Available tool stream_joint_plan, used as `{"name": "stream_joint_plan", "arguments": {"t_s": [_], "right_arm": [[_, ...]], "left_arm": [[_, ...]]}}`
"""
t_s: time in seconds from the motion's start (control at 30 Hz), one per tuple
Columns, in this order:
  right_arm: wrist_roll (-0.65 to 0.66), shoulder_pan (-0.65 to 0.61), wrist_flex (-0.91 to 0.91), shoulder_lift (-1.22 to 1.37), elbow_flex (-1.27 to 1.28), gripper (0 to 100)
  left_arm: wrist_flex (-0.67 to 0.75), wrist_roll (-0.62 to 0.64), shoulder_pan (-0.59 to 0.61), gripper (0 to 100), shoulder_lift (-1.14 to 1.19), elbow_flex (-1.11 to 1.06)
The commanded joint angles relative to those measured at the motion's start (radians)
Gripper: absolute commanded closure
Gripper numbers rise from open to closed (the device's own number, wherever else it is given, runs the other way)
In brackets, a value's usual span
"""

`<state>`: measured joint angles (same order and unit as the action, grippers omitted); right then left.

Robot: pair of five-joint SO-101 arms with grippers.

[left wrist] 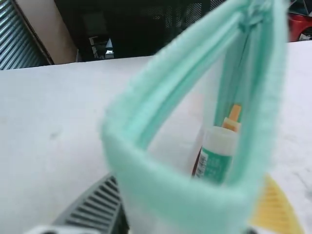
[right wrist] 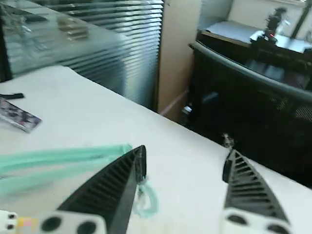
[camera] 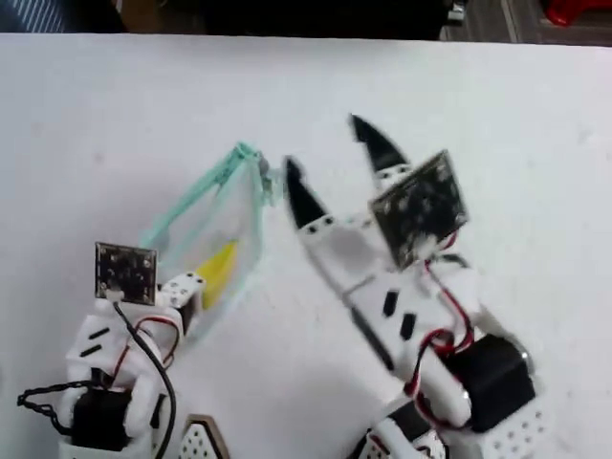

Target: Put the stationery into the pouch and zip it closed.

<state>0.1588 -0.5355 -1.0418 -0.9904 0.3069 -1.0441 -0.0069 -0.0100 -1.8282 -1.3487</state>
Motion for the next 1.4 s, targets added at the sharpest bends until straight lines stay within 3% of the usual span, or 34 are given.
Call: {"name": "stream_joint_plan", "arguments": {"t_s": [0.0,0.13,0.27,0.47,0.63,0.77,1.03,1.1,1.2,1.27,1.37], "right_arm": [[0.012,0.154,-0.081,0.094,-0.037,77.2],[-0.008,0.280,-0.185,0.294,-0.037,77.4],[-0.198,0.364,-0.278,0.496,-0.037,77.2],[-0.446,0.435,-0.283,0.780,-0.044,77.2],[-0.473,0.429,-0.278,0.969,-0.046,77.4],[-0.476,0.450,-0.174,1.069,-0.046,77.6],[-0.609,0.444,-0.122,1.202,-0.043,77.8],[-0.609,0.438,-0.120,1.222,-0.043,82.0],[-0.609,0.435,-0.105,1.242,-0.043,99.7],[-0.609,0.437,-0.093,1.248,-0.040,95.4],[-0.608,0.452,-0.097,1.244,-0.048,98.6]], "left_arm": [[0.031,0.006,0.015,68,0.001,0.012],[0.026,0.009,0.010,68,0.001,0.011],[0.025,0.012,0.059,68,0.001,0.031],[0.029,0.006,0.010,68,0.001,0.005],[0.029,0.006,0.001,68,0.001,0.002],[0.029,0.006,0.001,68,0.001,0.002],[0.029,0.006,0.001,68,0.001,0.000],[0.029,0.006,0.001,68,0.001,0.000],[0.029,0.006,0.001,68,0.001,0.000],[0.029,0.006,0.001,68,0.001,0.000],[0.029,0.006,0.001,68,0.001,0.000]]}}
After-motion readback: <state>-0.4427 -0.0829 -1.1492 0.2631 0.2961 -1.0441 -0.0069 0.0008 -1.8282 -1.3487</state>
